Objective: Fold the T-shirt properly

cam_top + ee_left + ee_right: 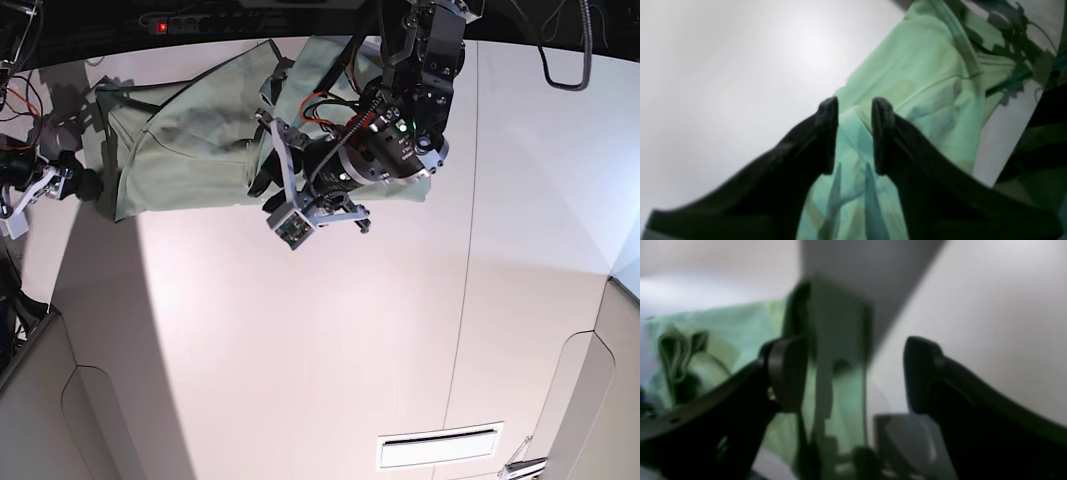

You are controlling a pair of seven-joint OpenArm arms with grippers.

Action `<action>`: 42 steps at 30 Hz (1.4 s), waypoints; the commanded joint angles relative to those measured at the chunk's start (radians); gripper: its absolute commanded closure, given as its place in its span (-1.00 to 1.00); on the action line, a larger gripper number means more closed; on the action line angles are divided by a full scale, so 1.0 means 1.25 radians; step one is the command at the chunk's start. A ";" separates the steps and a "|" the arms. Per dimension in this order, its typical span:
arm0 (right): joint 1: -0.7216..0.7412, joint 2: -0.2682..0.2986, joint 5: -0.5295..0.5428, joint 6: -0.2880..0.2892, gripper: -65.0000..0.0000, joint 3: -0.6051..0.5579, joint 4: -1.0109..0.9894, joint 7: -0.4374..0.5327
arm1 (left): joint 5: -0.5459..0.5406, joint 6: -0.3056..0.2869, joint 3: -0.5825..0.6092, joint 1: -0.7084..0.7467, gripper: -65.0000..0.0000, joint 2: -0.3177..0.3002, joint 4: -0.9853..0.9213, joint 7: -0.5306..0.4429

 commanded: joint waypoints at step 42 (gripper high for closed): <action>0.013 -0.018 0.095 0.000 1.00 0.047 0.101 -0.126 | 0.435 0.294 -0.074 0.134 1.00 -0.206 0.097 0.012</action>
